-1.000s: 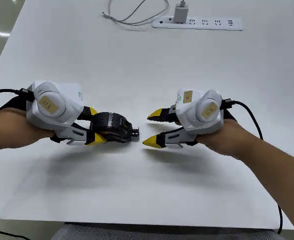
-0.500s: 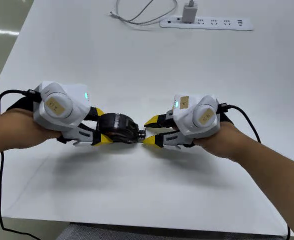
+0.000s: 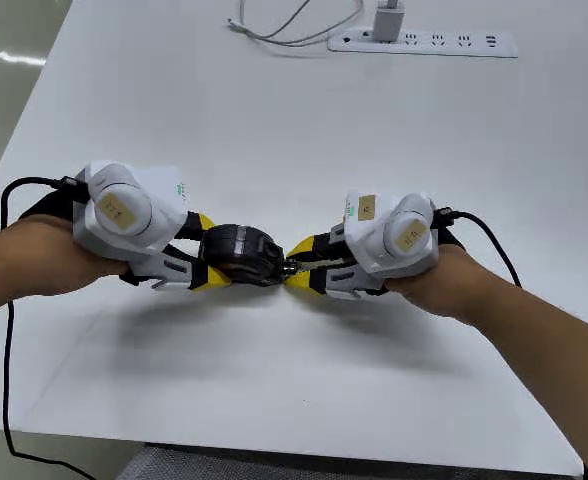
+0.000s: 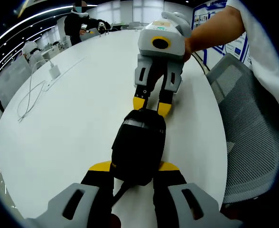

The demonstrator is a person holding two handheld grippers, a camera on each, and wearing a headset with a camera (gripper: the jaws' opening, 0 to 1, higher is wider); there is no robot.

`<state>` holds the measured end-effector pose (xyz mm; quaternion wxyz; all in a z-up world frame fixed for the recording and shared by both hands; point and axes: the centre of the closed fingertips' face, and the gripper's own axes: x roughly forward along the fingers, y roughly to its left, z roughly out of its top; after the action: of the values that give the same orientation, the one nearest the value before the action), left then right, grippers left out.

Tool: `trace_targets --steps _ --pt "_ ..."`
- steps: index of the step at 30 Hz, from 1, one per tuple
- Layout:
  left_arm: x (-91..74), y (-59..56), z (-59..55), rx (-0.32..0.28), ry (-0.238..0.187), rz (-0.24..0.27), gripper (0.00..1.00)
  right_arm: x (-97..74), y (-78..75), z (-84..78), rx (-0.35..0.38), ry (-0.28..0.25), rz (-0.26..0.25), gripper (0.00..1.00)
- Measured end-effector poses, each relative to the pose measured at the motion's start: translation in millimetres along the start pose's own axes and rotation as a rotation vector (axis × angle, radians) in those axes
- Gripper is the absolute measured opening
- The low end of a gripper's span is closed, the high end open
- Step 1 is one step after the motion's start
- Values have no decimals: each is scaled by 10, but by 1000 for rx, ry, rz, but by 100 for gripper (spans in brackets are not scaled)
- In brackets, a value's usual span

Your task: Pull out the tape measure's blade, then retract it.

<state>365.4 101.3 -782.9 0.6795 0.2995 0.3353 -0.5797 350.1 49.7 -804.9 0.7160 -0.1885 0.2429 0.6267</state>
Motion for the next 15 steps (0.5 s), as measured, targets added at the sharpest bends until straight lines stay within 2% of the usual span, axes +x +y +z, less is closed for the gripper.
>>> trace_targets --steps 15 --pt "-11 -1 -9 13 3 4 26 -5 -3 2 -41 27 -28 9"
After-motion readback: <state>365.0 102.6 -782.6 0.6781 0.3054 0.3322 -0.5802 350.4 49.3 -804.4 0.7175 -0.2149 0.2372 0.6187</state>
